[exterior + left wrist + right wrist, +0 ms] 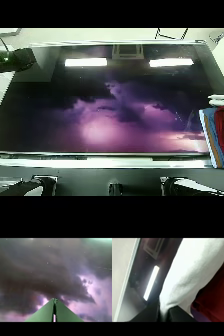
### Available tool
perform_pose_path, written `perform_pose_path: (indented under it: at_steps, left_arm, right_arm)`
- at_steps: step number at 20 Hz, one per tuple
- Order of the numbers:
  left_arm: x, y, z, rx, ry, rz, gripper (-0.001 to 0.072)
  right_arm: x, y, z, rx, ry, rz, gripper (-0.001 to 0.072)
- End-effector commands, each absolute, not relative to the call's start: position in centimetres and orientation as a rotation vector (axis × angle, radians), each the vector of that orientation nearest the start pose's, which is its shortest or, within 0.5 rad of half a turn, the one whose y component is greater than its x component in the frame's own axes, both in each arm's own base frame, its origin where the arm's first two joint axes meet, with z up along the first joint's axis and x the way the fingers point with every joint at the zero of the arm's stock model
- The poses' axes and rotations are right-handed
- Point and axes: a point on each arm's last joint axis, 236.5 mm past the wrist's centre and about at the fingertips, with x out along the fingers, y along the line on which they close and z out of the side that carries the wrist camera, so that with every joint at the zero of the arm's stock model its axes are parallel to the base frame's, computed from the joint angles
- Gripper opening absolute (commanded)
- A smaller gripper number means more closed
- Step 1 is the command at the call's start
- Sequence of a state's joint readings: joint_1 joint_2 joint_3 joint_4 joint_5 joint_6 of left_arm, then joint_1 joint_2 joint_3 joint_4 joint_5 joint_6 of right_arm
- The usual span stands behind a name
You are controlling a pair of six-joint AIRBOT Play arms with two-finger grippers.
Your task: Fold the clothes and pants, and hang the long-sleeved shirts on hangers.
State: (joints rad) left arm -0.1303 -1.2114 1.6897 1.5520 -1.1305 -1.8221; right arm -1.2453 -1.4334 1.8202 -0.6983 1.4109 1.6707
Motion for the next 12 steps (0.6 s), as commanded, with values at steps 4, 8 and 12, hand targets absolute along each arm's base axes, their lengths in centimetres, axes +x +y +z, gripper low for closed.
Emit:
perform_pose_path:
  at_steps: [4, 8, 12]
  left_arm:
    - [44.9, -6.4, 26.1, -0.179, 0.659, -0.070, 0.0027]
    - [45.4, -6.4, 26.7, -0.173, 0.628, -0.076, 0.0027]
    - [45.7, -6.5, 26.7, -0.174, 0.620, -0.078, 0.0027]
  right_arm:
    - [25.7, -31.3, 23.6, 1.220, 0.578, -0.395, 0.0040]
    - [21.1, -29.9, 19.1, 1.231, 0.844, -0.539, 0.0040]
    - [15.1, -32.3, 16.2, 1.179, 0.972, -0.868, 0.0040]
